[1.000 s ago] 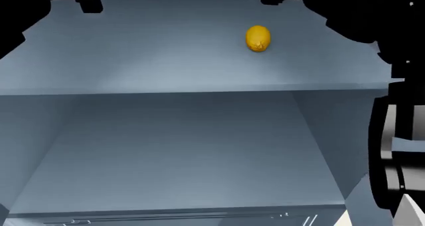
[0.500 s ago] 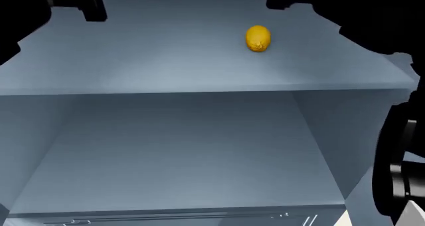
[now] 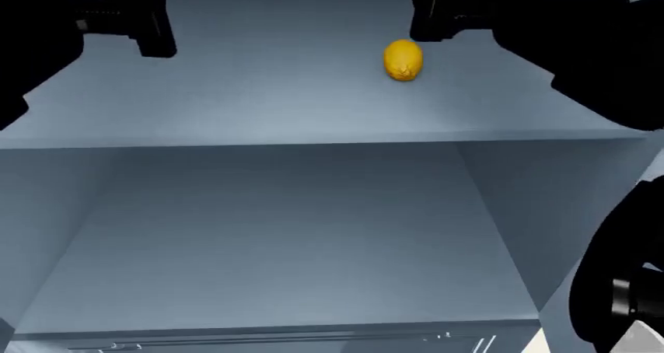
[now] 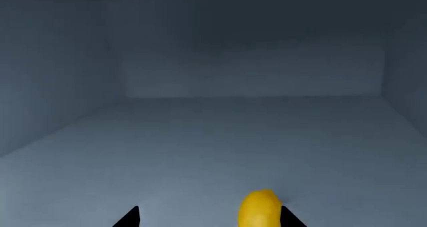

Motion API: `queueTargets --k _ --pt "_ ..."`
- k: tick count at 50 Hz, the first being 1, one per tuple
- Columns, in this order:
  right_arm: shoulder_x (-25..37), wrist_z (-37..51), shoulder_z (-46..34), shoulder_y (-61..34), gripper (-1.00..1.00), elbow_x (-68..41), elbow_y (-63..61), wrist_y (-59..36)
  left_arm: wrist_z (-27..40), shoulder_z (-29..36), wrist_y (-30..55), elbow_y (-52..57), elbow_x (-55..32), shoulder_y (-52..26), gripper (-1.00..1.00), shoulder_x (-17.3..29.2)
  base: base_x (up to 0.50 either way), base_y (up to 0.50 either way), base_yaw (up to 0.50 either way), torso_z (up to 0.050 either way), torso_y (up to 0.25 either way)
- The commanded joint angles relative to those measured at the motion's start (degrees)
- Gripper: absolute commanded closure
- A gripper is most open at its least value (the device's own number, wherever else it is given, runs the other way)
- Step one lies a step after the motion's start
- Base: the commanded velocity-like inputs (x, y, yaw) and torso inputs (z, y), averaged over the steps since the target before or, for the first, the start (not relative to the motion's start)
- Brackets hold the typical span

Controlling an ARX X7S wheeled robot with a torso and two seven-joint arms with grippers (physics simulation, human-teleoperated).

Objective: Pick the lemon from the counter and place it in the cabinet.

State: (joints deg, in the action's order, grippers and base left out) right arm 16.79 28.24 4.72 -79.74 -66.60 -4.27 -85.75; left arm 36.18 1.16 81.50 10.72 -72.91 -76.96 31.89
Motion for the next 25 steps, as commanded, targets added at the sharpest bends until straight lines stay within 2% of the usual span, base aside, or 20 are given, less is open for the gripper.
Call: queueTargets --k 1,15,25 --pt "0.34 9.89 2.65 0.98 -1.0 -14.18 -3.49 -3.54 6.88 -3.54 3.33 3.36 -8.15 1.89 -1.0 -0.81 0.0 0.0 0.0 0.0 0.0" --pt "3.78 26.56 0.64 2.59 -1.0 -36.6 -4.9 -0.45 18.22 -5.78 3.38 5.84 -20.43 2.75 -1.0 -0.15 0.0 0.0 0.0 0.0 0.0" --pt "6.33 32.75 -1.88 4.02 -1.0 -46.81 -7.52 3.49 26.17 -5.46 0.92 9.0 -29.59 4.37 -1.0 1.37 0.0 0.0 0.0 0.0 0.0"
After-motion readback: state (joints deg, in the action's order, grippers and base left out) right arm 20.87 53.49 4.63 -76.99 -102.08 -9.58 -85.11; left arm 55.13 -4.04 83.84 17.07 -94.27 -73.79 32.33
